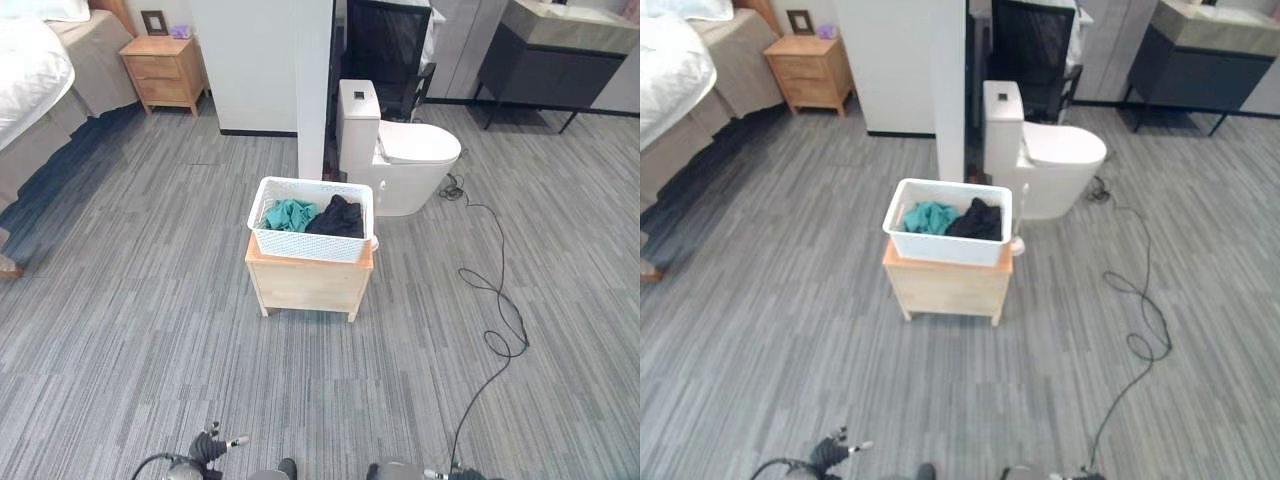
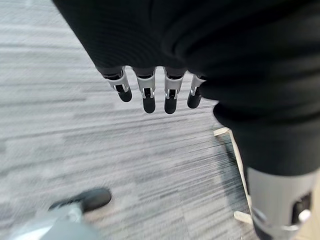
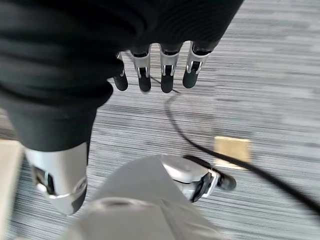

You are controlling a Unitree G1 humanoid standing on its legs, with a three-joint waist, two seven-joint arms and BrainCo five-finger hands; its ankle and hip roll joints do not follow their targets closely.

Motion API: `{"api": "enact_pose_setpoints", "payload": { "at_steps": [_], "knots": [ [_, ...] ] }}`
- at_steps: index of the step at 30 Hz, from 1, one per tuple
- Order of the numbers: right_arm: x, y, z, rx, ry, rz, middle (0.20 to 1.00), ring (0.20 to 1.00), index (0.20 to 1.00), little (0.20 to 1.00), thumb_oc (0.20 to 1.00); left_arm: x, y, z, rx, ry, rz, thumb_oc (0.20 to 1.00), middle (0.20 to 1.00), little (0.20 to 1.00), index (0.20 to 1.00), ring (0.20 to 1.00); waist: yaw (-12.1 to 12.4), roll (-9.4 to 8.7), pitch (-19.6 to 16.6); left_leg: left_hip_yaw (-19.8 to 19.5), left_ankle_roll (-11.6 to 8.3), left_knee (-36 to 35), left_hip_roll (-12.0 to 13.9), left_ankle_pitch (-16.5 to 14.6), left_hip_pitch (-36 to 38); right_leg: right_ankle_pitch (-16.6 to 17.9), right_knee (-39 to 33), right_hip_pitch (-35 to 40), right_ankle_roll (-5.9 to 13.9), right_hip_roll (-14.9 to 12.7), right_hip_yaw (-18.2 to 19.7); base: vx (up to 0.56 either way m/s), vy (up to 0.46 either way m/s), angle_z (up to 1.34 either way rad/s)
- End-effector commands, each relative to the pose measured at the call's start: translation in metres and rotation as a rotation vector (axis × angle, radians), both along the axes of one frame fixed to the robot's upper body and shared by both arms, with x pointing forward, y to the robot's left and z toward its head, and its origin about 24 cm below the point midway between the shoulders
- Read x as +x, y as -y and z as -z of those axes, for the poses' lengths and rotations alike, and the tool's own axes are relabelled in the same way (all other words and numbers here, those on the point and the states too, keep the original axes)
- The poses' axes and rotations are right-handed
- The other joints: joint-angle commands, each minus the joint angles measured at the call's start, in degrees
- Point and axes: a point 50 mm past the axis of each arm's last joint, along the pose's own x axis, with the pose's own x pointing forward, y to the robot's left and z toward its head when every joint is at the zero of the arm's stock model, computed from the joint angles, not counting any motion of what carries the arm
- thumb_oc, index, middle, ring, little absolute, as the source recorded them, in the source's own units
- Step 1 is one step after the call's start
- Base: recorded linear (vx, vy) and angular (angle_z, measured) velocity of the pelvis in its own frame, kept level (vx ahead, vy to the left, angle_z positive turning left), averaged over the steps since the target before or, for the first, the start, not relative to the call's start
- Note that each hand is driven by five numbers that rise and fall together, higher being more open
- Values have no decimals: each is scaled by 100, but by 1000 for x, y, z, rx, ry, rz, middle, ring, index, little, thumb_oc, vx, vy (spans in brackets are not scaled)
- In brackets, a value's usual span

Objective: Grab the laundry basket,head to the washer,open it,put in the laundry and shut it.

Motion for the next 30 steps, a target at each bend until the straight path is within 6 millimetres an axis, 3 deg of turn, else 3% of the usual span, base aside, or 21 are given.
{"api": "enact_pose_setpoints", "payload": {
  "at_steps": [1,2,5,7,8,9,11,12,14,15,16,17,18,20,21,22,23,24,25,27,30],
  "knots": [
    [18,28,-15,-65,129,161,1000,1000,1000,1000,1000,5,-15,-7,31,65,-83,1000,1000,1000,1000,1000,-20,-38,65,-341,-160,319,-125,-131,-252,1321,-2670,593,53,305,-35,480,-101,-3],
    [20,32,-17,-70,155,187,1000,1000,1000,1000,1000,11,-16,-10,35,92,-90,1000,1000,1000,1000,1000,-90,-61,58,-390,-203,216,-156,-219,-59,1534,-3246,517,128,305,-35,602,-127,-3],
    [26,39,-23,-77,221,248,1000,1000,1000,1000,1000,23,-16,-14,47,142,-108,1000,1000,1000,1000,1000,-254,-91,45,-454,-301,130,-163,-521,387,1861,-4085,372,317,325,134,463,-94,10],
    [25,41,-24,-77,237,267,1000,1000,1000,1000,1000,27,-14,-16,52,160,-107,1000,1000,1000,1000,1000,-314,-152,15,-488,-317,173,-192,-670,528,1904,-4125,455,321,348,242,407,-109,44],
    [21,42,-25,-71,270,318,1000,1000,1000,1000,1000,32,-9,-17,65,180,-87,1000,1000,1000,1000,1000,-423,-241,-91,-609,-363,328,-198,-868,732,2042,-4038,628,229,426,559,454,-178,67],
    [20,42,-25,-67,280,332,1000,1000,1000,1000,1000,32,-4,-16,68,177,-76,1000,1000,1000,1000,1000,-447,-233,-130,-585,-445,525,-117,-832,781,2059,-3949,718,170,504,576,588,-261,95],
    [17,40,-24,-65,281,351,1000,1000,1000,1000,1000,35,2,-14,78,174,-79,1000,1000,1000,1000,1000,-465,-217,-140,-584,-663,1493,74,-424,528,1926,-3712,897,-12,676,517,303,-212,81],
    [17,40,-24,-64,281,351,1000,1000,1000,1000,1000,35,2,-15,78,174,-79,1000,1000,1000,1000,1000,-476,-237,-153,-594,-660,1492,54,-407,505,1931,-3712,878,-9,654,514,160,-184,43],
    [23,39,-27,-62,322,364,1000,1000,1000,1000,1000,36,4,-15,75,191,-128,1000,1000,1000,1000,1000,-387,-358,-56,-663,-765,3173,87,360,-345,1795,-3702,1170,-272,694,471,179,-250,14],
    [34,37,-32,-58,372,355,1000,1000,1000,1000,1000,33,6,-14,76,193,-152,1000,1000,1000,1000,1000,-331,-435,-21,-781,-744,3784,54,575,-802,1671,-3858,1432,-409,792,520,161,-221,-8],
    [34,37,-32,-58,371,355,1000,1000,1000,1000,1000,33,6,-14,76,193,-152,1000,1000,1000,1000,1000,-333,-428,-21,-786,-745,3800,61,566,-809,1673,-3861,1435,-410,798,516,224,-219,-17],
    [41,37,-37,-65,420,362,1000,1000,1000,1000,1000,31,8,-13,85,193,-165,1000,1000,1000,1000,1000,-243,-552,13,-721,-746,3692,224,653,-1124,1575,-3950,1654,-471,784,548,128,-92,-20],
    [41,37,-37,-65,420,362,1000,1000,1000,1000,1000,31,8,-13,85,193,-164,1000,1000,1000,1000,1000,-235,-544,23,-718,-748,3699,234,640,-1109,1574,-3954,1671,-472,794,553,265,-116,-4],
    [61,32,-48,-57,506,336,1000,1000,1000,1000,1000,27,8,-12,102,193,-228,1000,1000,1000,1000,1000,-104,-609,52,-555,-719,2567,613,395,-1210,1387,-3994,1888,-442,786,606,245,-1,-2],
    [68,29,-53,-51,540,319,1000,1000,1000,1000,1000,27,8,-13,96,208,-254,1000,1000,1000,1000,1000,-106,-595,6,-582,-736,1972,696,417,-1191,1350,-4014,1895,-414,780,612,240,81,-18],
    [75,29,-58,-61,573,302,1000,1000,1000,1000,1000,28,5,-16,101,239,-311,1000,1000,1000,1000,1000,-39,-551,11,-703,-821,1220,809,572,-1083,1260,-4073,2038,-371,807,664,159,70,-33],
    [75,29,-58,-61,573,302,1000,1000,1000,1000,1000,28,5,-16,101,239,-311,1000,1000,1000,1000,1000,-46,-561,5,-704,-820,1173,798,606,-1069,1262,-4075,2034,-370,795,659,215,136,-36],
    [81,31,-66,-77,611,291,1000,1000,1000,1000,1000,34,3,-23,80,317,-390,1000,1000,1000,1000,1000,8,-433,-61,-894,-913,410,1014,946,-985,1152,-4103,2132,-326,833,661,111,87,-46],
    [81,31,-66,-78,610,291,1000,1000,1000,1000,1000,33,3,-23,80,316,-391,1000,1000,1000,1000,1000,6,-431,-52,-893,-919,359,1018,970,-943,1148,-4105,2153,-330,836,657,218,178,-42],
    [87,30,-73,-83,650,266,1000,1000,1000,1000,1000,35,1,-32,82,385,-400,1000,1000,1000,1000,1000,26,-237,-179,-643,-988,-141,1149,1000,-618,1024,-4112,2294,-298,847,593,204,151,-43],
    [89,31,-77,-87,659,242,1000,1000,1000,1000,1000,35,-8,-41,125,428,-405,1000,1000,1000,1000,1000,91,-212,-257,-582,-1000,-140,1079,893,-470,1051,-4123,2375,-261,746,616,154,122,-20]
  ]
}}
